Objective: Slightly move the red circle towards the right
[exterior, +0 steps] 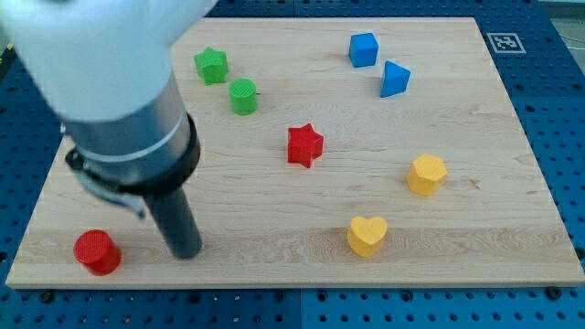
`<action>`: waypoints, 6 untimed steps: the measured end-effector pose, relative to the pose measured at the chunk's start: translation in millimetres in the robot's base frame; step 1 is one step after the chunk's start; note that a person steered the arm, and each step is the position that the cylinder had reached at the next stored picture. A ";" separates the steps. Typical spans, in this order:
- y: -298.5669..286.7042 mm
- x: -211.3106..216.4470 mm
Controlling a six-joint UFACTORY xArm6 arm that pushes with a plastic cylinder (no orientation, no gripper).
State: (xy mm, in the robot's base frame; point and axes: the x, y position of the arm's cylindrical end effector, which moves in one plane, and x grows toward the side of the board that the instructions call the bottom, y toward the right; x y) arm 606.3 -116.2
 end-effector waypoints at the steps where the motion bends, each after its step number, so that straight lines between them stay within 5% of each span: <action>1: -2.7 12.7; 6: -100.3 11.8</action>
